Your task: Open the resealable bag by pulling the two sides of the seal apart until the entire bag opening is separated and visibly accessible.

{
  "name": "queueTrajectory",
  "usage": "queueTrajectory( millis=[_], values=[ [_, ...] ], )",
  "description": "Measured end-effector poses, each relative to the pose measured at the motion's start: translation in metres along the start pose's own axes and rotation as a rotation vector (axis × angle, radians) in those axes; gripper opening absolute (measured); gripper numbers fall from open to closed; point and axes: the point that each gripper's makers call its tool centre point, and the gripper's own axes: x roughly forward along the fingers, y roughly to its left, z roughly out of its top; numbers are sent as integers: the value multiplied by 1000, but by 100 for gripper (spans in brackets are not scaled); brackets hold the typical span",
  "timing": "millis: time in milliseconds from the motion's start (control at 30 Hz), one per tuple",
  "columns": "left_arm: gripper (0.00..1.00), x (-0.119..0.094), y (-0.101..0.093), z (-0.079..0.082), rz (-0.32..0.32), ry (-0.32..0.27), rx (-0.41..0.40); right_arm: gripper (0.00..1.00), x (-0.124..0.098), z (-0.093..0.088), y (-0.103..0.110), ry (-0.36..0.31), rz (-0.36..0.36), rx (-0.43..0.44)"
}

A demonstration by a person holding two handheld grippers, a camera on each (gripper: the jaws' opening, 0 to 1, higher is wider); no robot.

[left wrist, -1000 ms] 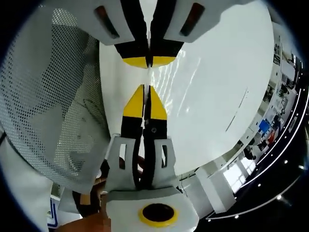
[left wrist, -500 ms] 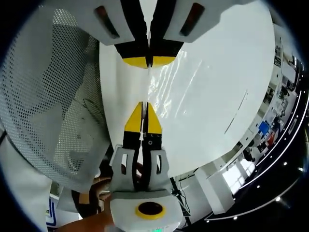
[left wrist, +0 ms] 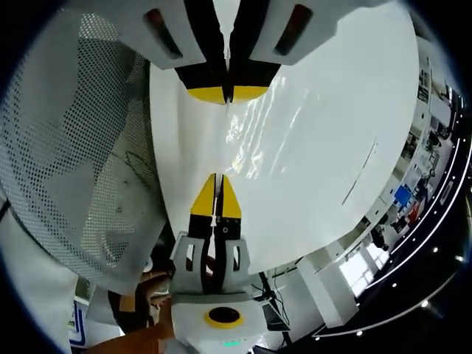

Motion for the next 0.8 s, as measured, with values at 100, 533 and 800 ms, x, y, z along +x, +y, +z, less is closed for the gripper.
queueTrajectory(
  millis=[100, 533, 800],
  values=[
    [0, 0, 0, 0, 1, -1, 0, 0, -2, -3, 0, 4, -4, 0],
    [0, 0, 0, 0, -4, -4, 1, 0, -6, -20, 0, 37, -12, 31],
    [0, -3, -6, -2, -8, 15, 21, 0, -4, -18, 4, 59, -12, 42]
  ],
)
